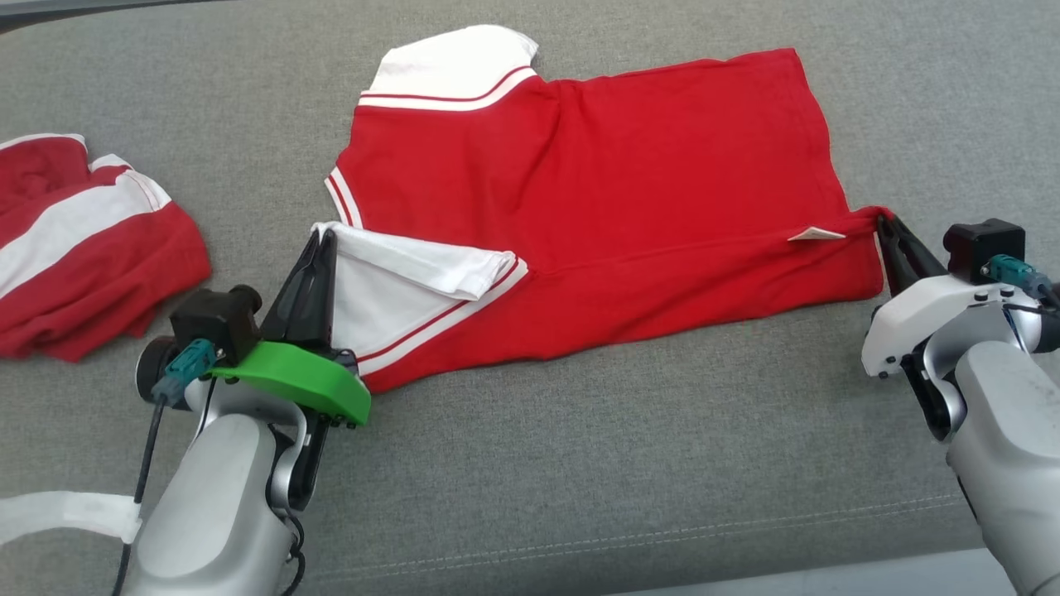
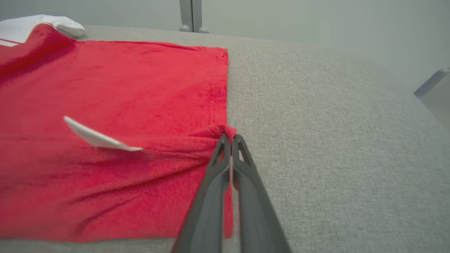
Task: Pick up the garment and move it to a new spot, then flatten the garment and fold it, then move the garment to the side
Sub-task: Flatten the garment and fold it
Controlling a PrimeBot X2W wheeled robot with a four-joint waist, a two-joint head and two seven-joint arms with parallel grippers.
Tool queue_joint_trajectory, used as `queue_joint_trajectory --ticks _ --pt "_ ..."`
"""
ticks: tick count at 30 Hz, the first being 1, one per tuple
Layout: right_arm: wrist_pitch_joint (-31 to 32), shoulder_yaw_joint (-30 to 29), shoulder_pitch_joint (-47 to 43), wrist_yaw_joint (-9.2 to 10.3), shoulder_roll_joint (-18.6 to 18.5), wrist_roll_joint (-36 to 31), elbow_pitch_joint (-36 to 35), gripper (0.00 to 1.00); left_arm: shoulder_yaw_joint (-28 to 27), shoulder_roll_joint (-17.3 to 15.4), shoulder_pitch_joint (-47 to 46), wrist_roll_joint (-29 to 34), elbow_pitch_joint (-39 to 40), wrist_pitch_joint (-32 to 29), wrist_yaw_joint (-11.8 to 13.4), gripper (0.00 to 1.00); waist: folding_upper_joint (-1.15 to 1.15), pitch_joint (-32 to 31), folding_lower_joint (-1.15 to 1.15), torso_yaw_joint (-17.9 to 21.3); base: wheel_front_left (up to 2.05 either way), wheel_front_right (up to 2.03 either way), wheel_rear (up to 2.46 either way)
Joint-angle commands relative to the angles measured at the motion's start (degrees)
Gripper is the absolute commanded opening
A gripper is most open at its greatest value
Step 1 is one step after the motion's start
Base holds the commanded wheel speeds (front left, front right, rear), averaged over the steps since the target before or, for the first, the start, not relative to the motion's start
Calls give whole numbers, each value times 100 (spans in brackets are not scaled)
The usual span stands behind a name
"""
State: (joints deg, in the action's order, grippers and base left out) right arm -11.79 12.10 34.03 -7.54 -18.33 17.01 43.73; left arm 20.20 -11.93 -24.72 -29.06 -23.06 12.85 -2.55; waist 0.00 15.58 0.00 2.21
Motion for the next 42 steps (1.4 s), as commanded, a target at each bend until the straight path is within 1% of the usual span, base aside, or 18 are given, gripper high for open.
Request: queue_joint_trajectory --ticks 1,6,10,11,12,13,14,16,21,22,24,27,28,33,35,40,41,42 --pt "-128 -10 162 10 -17 -29 200 0 20 9 -219 135 -162 88 -37 0 0 94 0 -5 0 0 0" --pt "-305 96 478 10 50 -174 705 0 109 67 -551 453 -668 201 -34 0 0 205 0 -32 0 0 0" --pt "-347 216 637 10 132 -182 993 0 34 120 -736 677 -924 241 34 0 0 253 0 -26 0 0 0" --pt "-341 213 666 10 140 -171 1041 32 -10 145 -746 699 -936 243 31 0 0 254 0 -27 0 0 0" --pt "-344 155 699 10 135 -161 1025 69 -54 160 -736 731 -958 245 23 9 0 250 0 -29 0 0 0" --pt "-345 102 702 10 135 -183 979 100 -94 174 -726 761 -974 245 7 33 0 241 0 -33 0 0 0" --pt "-346 46 683 10 145 -228 908 100 -141 197 -704 766 -976 243 -20 49 0 225 0 -37 0 0 0" --pt "-344 -54 545 10 169 -288 762 100 -243 261 -629 767 -949 234 -57 100 0 168 0 -42 0 0 0" --pt "-345 -522 70 10 201 -437 150 100 -627 398 -216 465 -849 230 -118 100 0 -28 0 -20 0 0 0" --pt "-346 -705 -179 10 246 -498 -74 100 -724 438 8 329 -775 229 -91 100 0 -125 0 7 0 0 0" --pt "-345 -855 -431 10 286 -526 -230 100 -790 470 266 177 -685 196 -81 100 0 -216 0 30 0 0 0" --pt "-345 -1041 -748 10 373 -538 -414 100 -836 515 630 -90 -596 -128 -100 100 0 -334 0 44 0 0 0" --pt "-346 -1086 -835 10 397 -545 -460 100 -843 541 726 -192 -600 -303 -65 100 0 -359 0 44 0 0 0" --pt "-346 -1176 -1072 10 464 -557 -547 100 -845 600 910 -438 -601 -954 102 100 0 -409 0 77 0 0 0" --pt "-346 -1163 -1088 10 491 -585 -525 100 -825 574 885 -412 -659 -1112 224 100 0 -414 0 94 0 0 0" --pt "-346 -1043 -1029 10 529 -480 -403 100 -762 559 775 -398 -736 -1391 347 100 0 -401 0 142 0 0 0" --pt "-347 -1004 -994 10 531 -443 -374 100 -746 564 772 -419 -750 -1453 349 95 0 -402 0 155 0 0 0" --pt "-347 -959 -961 10 536 -393 -322 100 -723 558 768 -409 -742 -1480 344 58 0 -405 0 165 0 0 0"
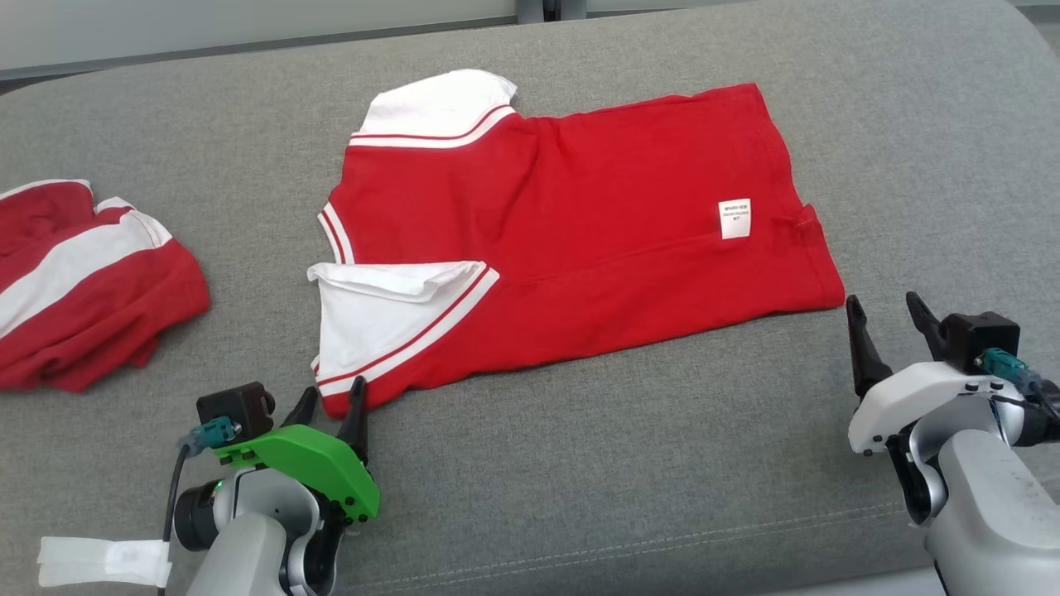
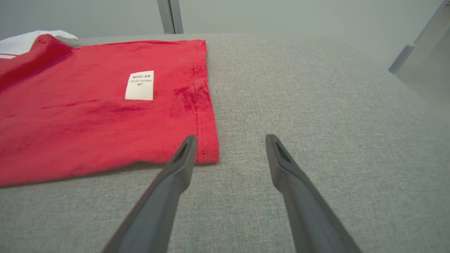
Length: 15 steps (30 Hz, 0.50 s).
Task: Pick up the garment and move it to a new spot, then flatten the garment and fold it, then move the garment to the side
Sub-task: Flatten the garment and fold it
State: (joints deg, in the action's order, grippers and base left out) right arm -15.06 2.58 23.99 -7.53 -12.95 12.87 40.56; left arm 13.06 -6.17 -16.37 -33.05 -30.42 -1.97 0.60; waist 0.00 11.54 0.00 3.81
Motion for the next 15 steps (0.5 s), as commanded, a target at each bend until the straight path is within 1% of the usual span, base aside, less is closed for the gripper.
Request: queue_joint_trajectory --ticks 1,2,4,6,9,15 --pt "-20 48 75 8 25 100 77 100 2 -19 -62 -12 11 -11 22 41 0 -6 0 13 0 0 0" --pt "-20 87 125 8 65 217 168 100 17 -17 -43 -20 30 -15 4 0 0 -12 0 21 0 0 0" --pt "-11 172 244 8 152 540 407 100 50 -23 16 -17 67 -25 -9 0 0 -25 0 29 0 0 0" --pt "147 262 390 8 256 1070 658 100 83 -29 65 -8 112 -20 -23 0 0 -34 0 23 0 0 0" --pt "280 478 598 8 154 1679 887 100 139 -44 72 47 219 32 -39 0 0 -12 0 -52 0 0 0" --pt "330 874 908 8 -47 2340 1305 100 204 -81 78 97 368 122 -50 0 0 37 0 -190 0 0 0"
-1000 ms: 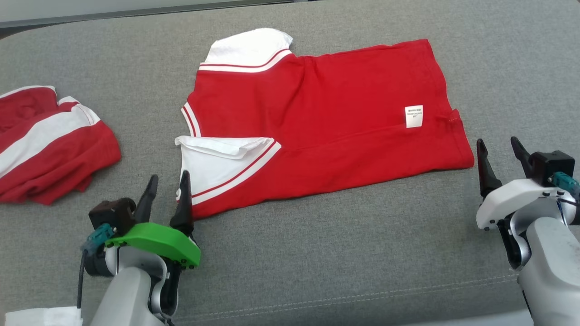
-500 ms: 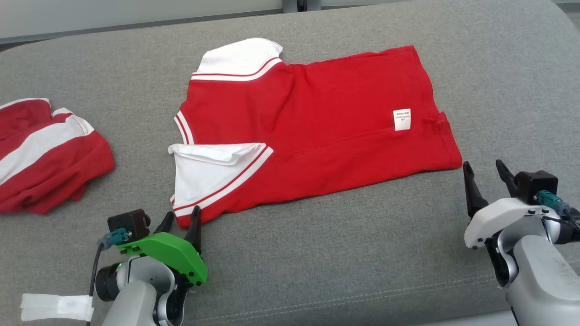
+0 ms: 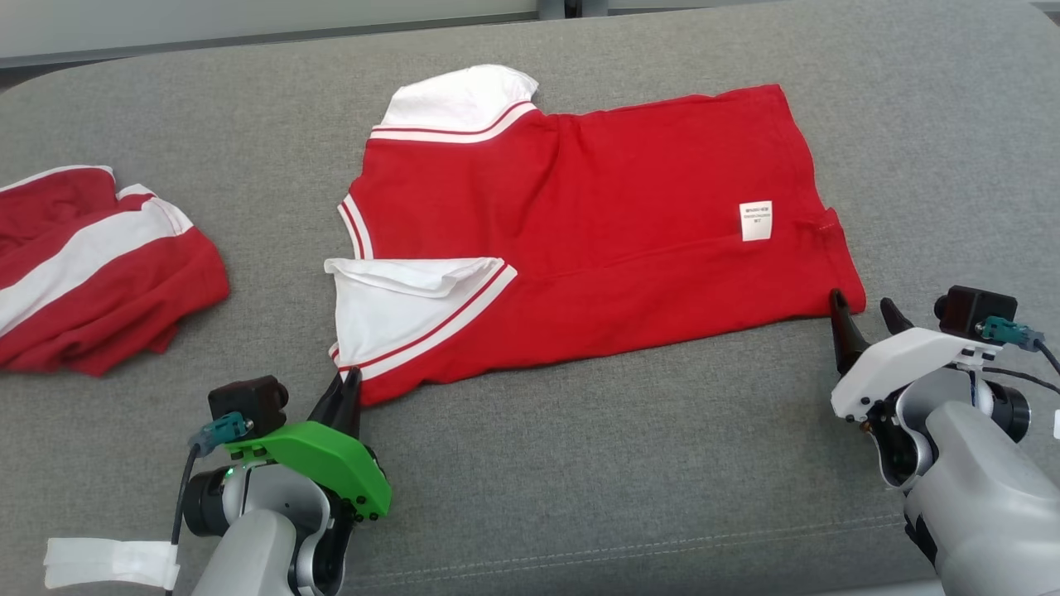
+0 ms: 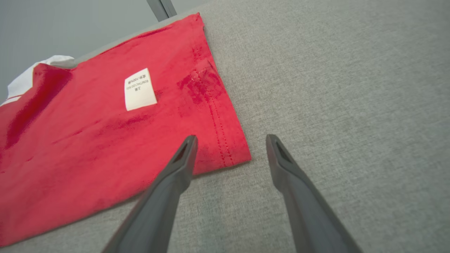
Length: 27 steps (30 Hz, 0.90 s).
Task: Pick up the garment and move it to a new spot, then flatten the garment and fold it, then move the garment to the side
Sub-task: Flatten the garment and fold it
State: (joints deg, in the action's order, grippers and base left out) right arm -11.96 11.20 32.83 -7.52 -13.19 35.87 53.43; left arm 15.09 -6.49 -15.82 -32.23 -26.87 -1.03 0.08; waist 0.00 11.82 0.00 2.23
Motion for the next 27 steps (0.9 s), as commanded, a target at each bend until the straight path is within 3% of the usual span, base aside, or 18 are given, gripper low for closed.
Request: queue_joint_trajectory --ticks 1,2,5,16,27 --pt "49 99 55 6 -56 101 81 100 -8 -40 27 -13 20 46 -2 0 0 7 0 -54 0 0 0" --pt "118 199 88 6 -81 167 148 86 -12 -37 26 -29 10 64 -12 0 0 3 0 -73 0 0 0" --pt "181 483 171 6 -176 286 307 0 -4 -31 32 -34 -52 114 -22 0 0 -21 0 -106 0 0 0" --pt "12 1296 -56 7 -478 789 342 0 58 -54 184 -86 -132 211 -46 0 0 -250 0 -75 0 0 0" --pt "-179 1717 -835 9 -1016 1260 25 0 209 -144 911 -95 534 -27 81 0 0 -392 0 -62 0 0 0"
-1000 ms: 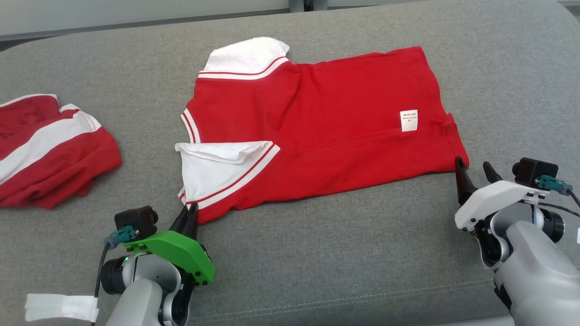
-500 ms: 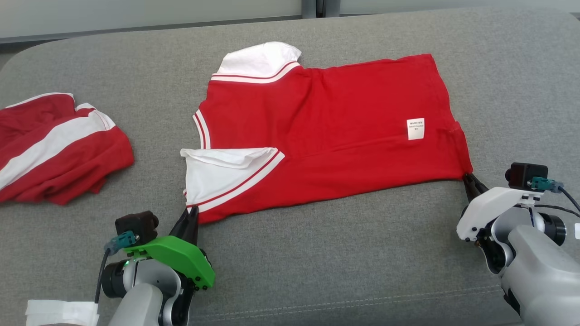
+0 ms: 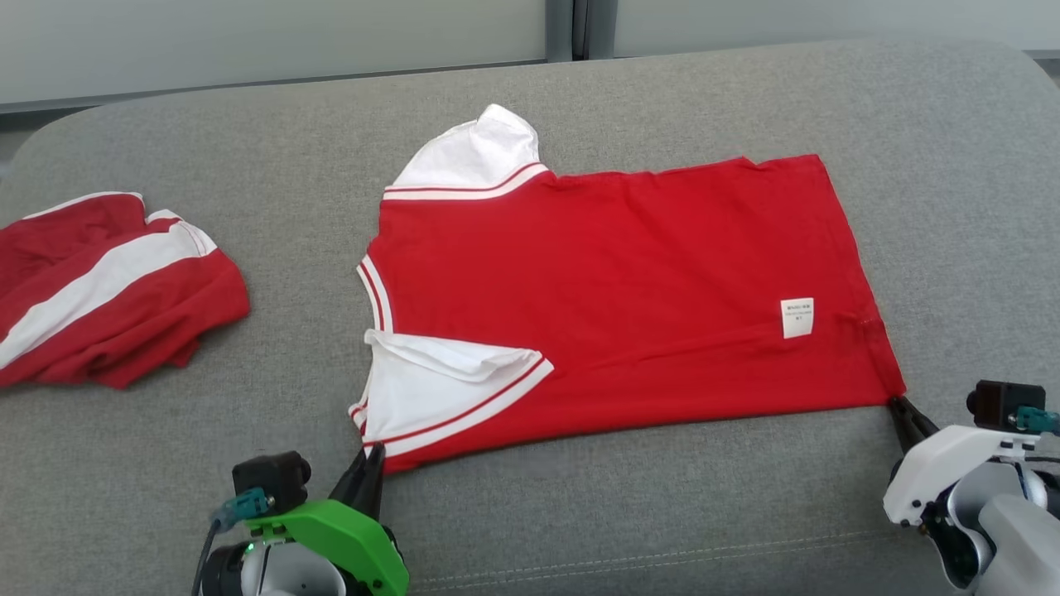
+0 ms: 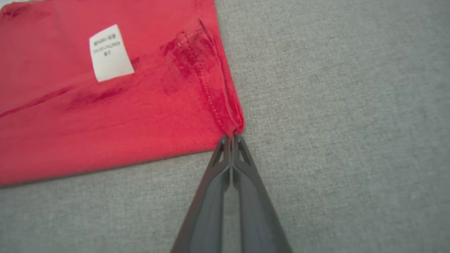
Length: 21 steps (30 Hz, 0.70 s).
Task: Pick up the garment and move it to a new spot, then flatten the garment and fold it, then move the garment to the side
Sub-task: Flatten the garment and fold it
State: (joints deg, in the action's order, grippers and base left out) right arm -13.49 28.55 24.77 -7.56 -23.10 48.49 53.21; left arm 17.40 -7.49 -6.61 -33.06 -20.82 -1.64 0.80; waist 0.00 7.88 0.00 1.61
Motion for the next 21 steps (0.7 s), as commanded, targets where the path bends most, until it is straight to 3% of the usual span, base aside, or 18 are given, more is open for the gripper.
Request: queue_joint_trajectory --ticks 1,8,15,16,17,18,19,20,21 --pt "-28 12 -116 14 -75 35 5 0 1 -58 93 -9 41 -18 49 0 0 -2 0 -2 0 0 0" --pt "-90 86 -519 15 -389 122 -247 0 162 -168 750 30 919 -491 361 0 0 29 0 -5 0 0 0" --pt "-114 96 -535 16 -370 14 -225 0 181 -233 1054 -70 1404 -833 546 0 0 41 0 22 0 0 0" --pt "-121 74 -525 16 -358 20 -217 0 175 -236 1067 -73 1424 -855 565 15 0 34 0 24 0 0 0" --pt "-128 33 -516 16 -342 35 -200 12 157 -238 1063 -62 1442 -823 591 29 0 25 0 25 0 0 0" --pt "-140 -10 -514 16 -337 29 -184 44 147 -239 1050 -44 1445 -786 606 40 0 9 0 21 0 0 0" --pt "-153 -57 -517 16 -332 17 -172 96 143 -233 1034 -20 1455 -761 620 43 0 -6 0 20 0 0 0" --pt "-160 -109 -522 16 -329 -1 -166 100 114 -212 1025 -26 1468 -717 652 96 0 -23 0 23 0 0 0" --pt "-170 -172 -522 14 -340 -35 -173 100 86 -199 1027 -21 1500 -669 683 100 0 -40 0 30 0 0 0"
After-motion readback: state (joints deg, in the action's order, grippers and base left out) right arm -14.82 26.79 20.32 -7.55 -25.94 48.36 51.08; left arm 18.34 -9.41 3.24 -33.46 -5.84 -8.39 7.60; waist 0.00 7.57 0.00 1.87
